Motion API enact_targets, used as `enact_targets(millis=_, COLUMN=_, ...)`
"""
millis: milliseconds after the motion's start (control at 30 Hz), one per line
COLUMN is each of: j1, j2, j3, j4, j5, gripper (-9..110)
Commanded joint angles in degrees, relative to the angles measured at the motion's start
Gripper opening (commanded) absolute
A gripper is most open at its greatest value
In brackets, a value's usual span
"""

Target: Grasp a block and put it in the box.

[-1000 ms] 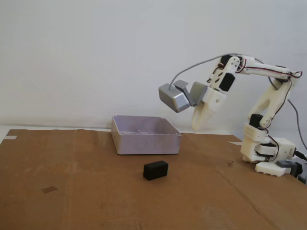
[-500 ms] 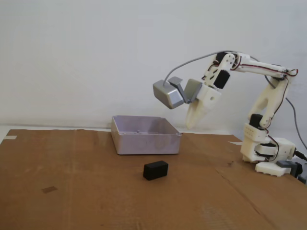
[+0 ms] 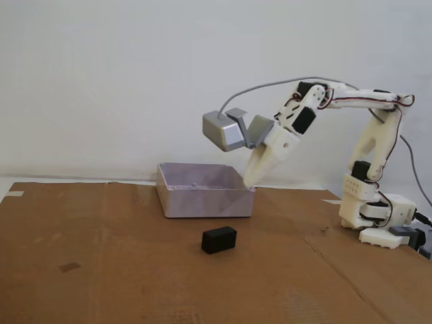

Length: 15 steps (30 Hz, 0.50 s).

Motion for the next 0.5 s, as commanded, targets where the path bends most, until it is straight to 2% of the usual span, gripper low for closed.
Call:
enact_targets(millis=0, j1=-1.67, j2=0.62, j3=-6.86, j4=-3.08, j5=-0.79, gripper=0)
enact_targets(millis=467, j1=-3.6, j2=-2.55, j3=-6.86, j4=-2.9, j5=-0.88, gripper=0)
